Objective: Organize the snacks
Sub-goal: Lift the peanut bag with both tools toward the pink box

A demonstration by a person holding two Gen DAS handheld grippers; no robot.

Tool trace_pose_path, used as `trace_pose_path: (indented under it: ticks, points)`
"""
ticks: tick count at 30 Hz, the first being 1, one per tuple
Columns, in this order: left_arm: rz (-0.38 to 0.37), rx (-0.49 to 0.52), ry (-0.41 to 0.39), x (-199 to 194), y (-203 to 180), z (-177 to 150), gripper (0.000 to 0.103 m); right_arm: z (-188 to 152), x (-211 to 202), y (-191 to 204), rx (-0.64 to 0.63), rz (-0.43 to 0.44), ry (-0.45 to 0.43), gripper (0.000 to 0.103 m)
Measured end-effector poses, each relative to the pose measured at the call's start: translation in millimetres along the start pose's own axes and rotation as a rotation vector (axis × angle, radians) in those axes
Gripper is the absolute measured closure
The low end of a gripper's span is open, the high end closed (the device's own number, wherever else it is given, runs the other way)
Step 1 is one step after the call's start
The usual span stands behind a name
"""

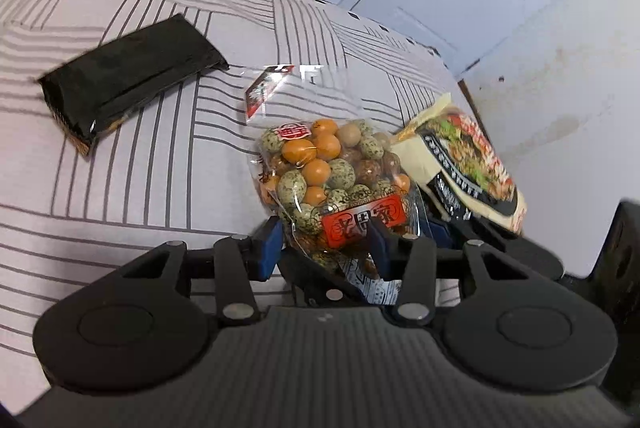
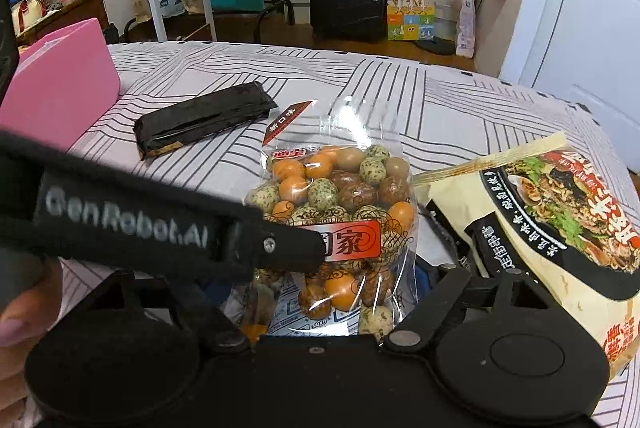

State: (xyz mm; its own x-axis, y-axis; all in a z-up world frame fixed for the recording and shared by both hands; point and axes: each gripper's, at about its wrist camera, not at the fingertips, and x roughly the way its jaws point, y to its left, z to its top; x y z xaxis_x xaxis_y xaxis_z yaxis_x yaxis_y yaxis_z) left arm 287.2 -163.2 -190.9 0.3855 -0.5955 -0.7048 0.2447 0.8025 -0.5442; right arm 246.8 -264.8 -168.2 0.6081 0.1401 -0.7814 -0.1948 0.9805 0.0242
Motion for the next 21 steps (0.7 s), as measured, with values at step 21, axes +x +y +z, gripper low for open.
trace_pose_path:
  ticks: [21]
  points:
    - [0.097,0.094,0.026,-73.8,-27.9,-25.6,0.06,-6.2,-60.3,42.6,-0.005,0.031,0.024,0.022]
